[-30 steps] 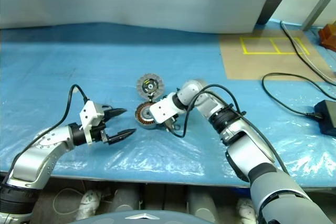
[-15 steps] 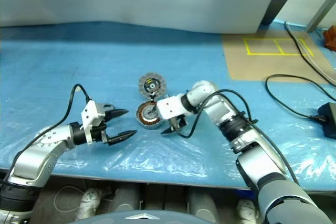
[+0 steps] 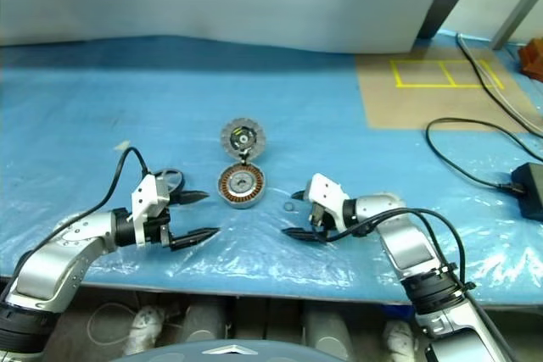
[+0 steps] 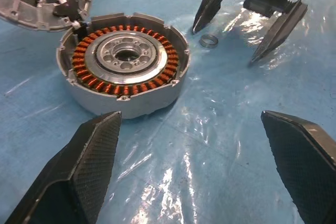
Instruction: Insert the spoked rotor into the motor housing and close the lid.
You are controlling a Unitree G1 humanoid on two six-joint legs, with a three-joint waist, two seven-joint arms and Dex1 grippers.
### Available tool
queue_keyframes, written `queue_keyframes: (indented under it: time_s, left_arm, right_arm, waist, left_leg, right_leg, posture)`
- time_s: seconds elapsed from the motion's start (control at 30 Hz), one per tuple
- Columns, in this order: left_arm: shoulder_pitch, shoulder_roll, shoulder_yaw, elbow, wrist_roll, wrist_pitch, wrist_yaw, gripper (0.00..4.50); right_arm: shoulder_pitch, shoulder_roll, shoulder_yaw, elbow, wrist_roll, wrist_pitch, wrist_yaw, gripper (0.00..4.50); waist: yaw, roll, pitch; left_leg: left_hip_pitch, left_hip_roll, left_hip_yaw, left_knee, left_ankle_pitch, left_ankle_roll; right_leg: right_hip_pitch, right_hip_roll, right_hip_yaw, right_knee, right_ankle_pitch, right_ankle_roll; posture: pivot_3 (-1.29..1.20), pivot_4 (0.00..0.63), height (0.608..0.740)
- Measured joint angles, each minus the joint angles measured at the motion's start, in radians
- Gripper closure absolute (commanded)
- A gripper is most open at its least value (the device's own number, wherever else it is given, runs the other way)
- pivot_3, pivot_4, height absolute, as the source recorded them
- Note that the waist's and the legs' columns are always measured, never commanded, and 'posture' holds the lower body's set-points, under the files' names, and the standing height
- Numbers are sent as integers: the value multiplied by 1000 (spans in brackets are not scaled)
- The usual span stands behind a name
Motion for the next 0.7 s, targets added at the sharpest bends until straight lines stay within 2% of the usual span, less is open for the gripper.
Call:
queue_keyframes:
  time_s: [0.13, 0.23, 0.43, 0.53, 0.7]
  left_arm:
    - [-2, 13, 0, 12, -5, -3, -35, 0]
    - [3, 21, 0, 24, -1, -23, -52, 0]
    - [9, 23, 0, 23, 1, -25, -55, 0]
    - [14, 24, 0, 17, 1, -24, -53, 0]
    - [12, 24, -2, 9, 3, -18, -38, 0]
  right_arm:
    - [0, 6, 3, -11, -8, 2, -62, 206]
    - [7, 5, 11, 11, -17, -16, -86, 206]
    - [9, 7, 20, 47, -18, -63, -106, 206]
    - [3, 6, 22, 78, -18, -90, -110, 804]
    - [-11, -8, 21, 103, -18, -105, -110, 2427]
  waist:
    - [6, 0, 0]
    - [7, 0, 0]
    - [7, 0, 0]
    - [7, 0, 0]
    - [9, 0, 0]
  left_leg:
    - [3, 0, 0, -2, -1, 2]
    - [3, 0, 0, -3, -1, 1]
    - [4, 0, 1, -4, 0, 0]
    - [8, 0, 1, -4, -1, 1]
    - [16, 0, 0, -6, -1, 2]
  right_leg:
    - [2, 0, -1, 1, -4, 6]
    - [2, 0, -1, 0, -1, 0]
    - [3, 0, -1, -3, -1, 0]
    - [8, -1, -1, -3, -1, 1]
    - [17, -3, -2, -6, -5, 8]
  posture:
    - [0, 150, 740]
    - [0, 150, 740]
    - [0, 150, 740]
    - [0, 150, 740]
    - [0, 150, 740]
